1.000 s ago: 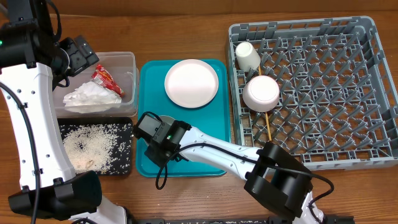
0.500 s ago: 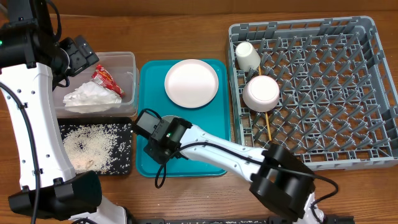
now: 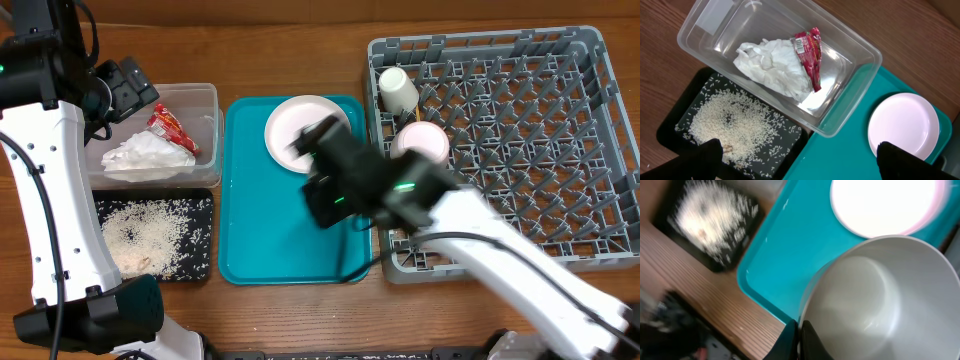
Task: Sort waste into correct bins and load items into the dishwasher
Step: 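Grasp the small white bowl rim with the right gripper and lift, then carry the white bowl into the rack's front section and lower it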
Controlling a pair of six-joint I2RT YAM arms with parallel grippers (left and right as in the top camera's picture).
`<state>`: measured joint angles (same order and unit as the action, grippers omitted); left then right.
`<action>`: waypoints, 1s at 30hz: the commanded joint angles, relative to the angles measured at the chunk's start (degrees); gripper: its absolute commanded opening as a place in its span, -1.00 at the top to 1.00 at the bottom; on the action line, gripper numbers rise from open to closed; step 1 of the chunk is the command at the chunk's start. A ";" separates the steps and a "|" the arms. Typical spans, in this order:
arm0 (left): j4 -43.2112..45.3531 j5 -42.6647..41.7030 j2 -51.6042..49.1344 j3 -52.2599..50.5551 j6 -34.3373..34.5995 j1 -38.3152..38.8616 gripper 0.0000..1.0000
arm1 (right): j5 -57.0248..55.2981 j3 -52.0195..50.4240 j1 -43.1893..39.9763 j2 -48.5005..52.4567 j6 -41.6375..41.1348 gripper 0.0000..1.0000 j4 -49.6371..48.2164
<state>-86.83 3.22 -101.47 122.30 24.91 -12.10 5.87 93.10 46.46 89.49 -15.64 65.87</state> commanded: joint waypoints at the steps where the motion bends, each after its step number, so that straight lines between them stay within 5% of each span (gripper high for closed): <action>1: 0.07 -0.24 0.61 0.31 -0.46 0.02 -1.00 | 12.17 1.64 -6.62 -6.88 -2.67 0.92 0.39; 13: 0.07 -0.24 0.61 0.31 -0.46 0.00 -1.00 | 32.02 0.46 -36.15 -17.77 -4.13 0.92 7.28; 30: 0.07 -0.24 0.61 0.31 -0.46 0.00 -1.00 | 61.24 -29.90 -45.94 -17.81 -5.42 0.92 -12.31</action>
<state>-86.83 3.20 -101.47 122.30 24.91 -12.10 58.17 68.53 2.55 72.18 -20.84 56.07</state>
